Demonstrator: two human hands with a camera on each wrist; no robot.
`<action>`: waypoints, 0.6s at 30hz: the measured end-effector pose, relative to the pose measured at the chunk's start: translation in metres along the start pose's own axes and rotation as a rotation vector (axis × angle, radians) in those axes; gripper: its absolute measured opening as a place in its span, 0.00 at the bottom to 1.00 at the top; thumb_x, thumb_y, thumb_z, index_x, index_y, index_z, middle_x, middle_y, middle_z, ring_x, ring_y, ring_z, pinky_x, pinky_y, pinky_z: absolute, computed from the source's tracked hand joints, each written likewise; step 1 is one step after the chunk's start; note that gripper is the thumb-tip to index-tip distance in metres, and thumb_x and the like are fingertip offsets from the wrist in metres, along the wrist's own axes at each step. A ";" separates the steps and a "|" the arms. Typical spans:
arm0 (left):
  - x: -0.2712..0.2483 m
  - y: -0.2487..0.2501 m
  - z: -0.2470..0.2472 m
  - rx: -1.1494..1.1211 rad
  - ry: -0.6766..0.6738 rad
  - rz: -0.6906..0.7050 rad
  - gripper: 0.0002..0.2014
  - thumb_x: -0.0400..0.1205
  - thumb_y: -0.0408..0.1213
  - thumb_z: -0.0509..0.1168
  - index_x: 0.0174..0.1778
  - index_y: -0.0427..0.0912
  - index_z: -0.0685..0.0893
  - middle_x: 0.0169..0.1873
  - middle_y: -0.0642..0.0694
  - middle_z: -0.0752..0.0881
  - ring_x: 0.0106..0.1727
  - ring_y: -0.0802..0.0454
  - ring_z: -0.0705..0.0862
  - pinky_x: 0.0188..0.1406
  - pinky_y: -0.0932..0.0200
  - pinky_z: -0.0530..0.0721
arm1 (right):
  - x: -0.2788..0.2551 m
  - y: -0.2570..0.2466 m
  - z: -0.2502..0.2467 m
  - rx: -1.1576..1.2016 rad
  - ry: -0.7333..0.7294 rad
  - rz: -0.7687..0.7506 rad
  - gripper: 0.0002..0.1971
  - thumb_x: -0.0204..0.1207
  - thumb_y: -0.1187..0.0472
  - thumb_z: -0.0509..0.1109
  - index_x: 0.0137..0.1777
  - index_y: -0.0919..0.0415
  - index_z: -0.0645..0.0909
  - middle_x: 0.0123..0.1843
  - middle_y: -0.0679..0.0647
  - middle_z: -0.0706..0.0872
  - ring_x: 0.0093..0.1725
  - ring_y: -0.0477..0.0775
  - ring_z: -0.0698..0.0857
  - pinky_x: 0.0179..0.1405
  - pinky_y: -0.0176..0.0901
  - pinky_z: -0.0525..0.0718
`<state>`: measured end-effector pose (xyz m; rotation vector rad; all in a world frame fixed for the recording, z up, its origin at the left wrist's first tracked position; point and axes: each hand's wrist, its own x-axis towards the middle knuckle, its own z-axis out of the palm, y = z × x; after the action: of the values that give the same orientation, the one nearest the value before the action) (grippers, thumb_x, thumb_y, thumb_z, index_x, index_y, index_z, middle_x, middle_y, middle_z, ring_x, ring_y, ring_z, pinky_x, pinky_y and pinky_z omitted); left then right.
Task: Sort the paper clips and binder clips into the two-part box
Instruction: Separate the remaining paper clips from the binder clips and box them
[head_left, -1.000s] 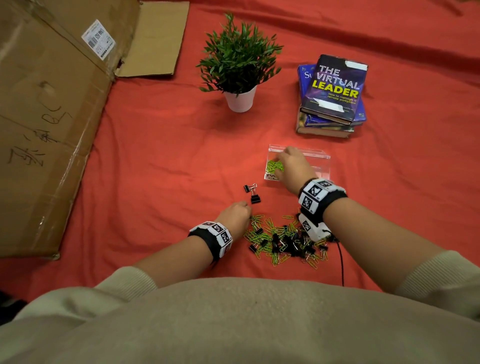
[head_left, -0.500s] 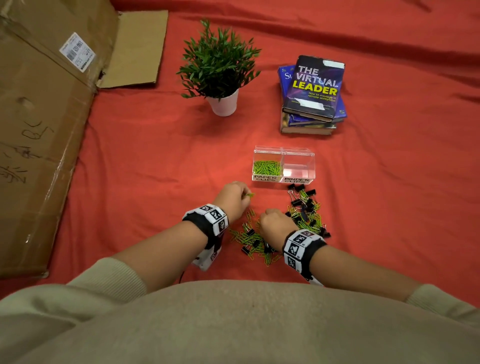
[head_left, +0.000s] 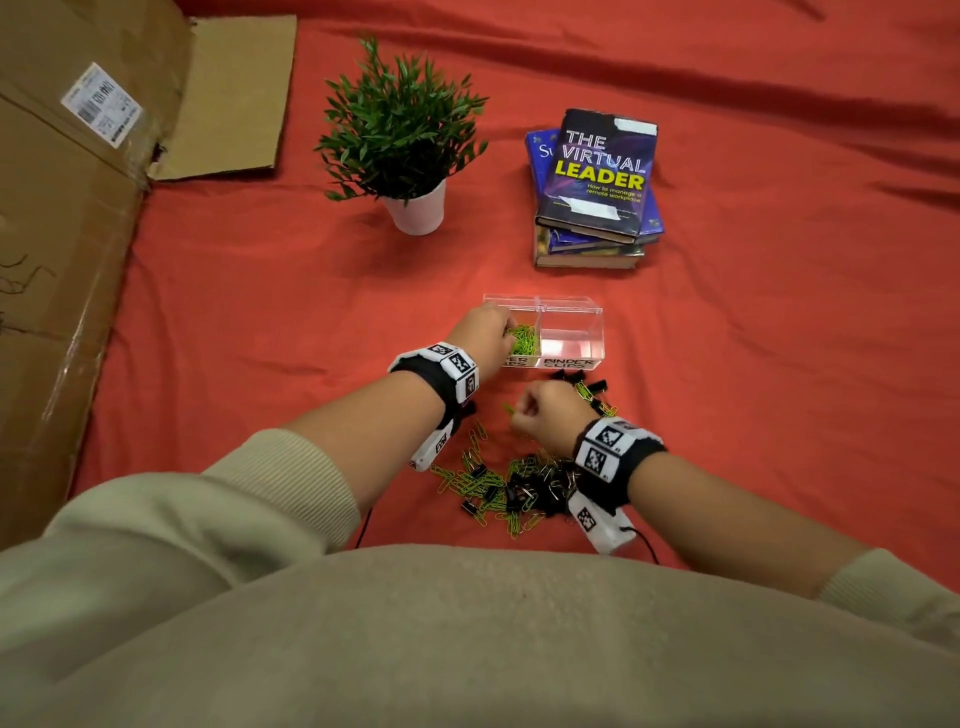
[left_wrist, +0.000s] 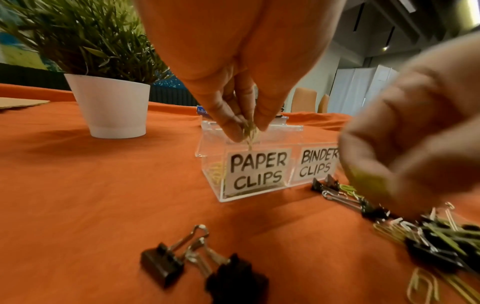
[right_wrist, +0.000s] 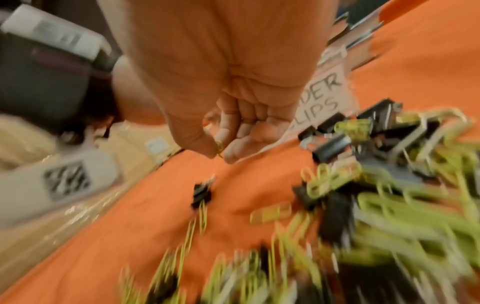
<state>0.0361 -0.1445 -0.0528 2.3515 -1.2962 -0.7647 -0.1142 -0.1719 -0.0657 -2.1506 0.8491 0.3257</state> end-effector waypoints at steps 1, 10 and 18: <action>-0.003 -0.003 0.001 0.007 0.000 0.024 0.13 0.81 0.33 0.65 0.61 0.37 0.83 0.60 0.38 0.83 0.67 0.42 0.79 0.67 0.55 0.75 | 0.006 0.000 -0.010 0.034 0.040 0.001 0.03 0.72 0.65 0.69 0.39 0.64 0.81 0.35 0.55 0.85 0.35 0.53 0.83 0.42 0.48 0.87; -0.071 -0.039 0.021 0.218 -0.140 0.213 0.10 0.80 0.33 0.61 0.55 0.42 0.84 0.55 0.44 0.82 0.61 0.45 0.78 0.57 0.51 0.77 | 0.060 -0.024 -0.065 -0.177 0.165 -0.020 0.08 0.70 0.63 0.70 0.40 0.70 0.84 0.40 0.64 0.89 0.41 0.60 0.85 0.40 0.46 0.82; -0.096 -0.056 0.046 0.368 -0.267 0.238 0.13 0.83 0.37 0.59 0.62 0.43 0.81 0.56 0.43 0.77 0.60 0.44 0.79 0.50 0.50 0.80 | 0.025 -0.027 -0.030 -0.397 0.098 -0.226 0.11 0.75 0.64 0.67 0.56 0.64 0.82 0.57 0.58 0.80 0.57 0.58 0.81 0.60 0.47 0.83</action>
<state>0.0034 -0.0350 -0.0912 2.3557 -1.9366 -0.8437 -0.0789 -0.1941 -0.0424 -2.6225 0.6229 0.2930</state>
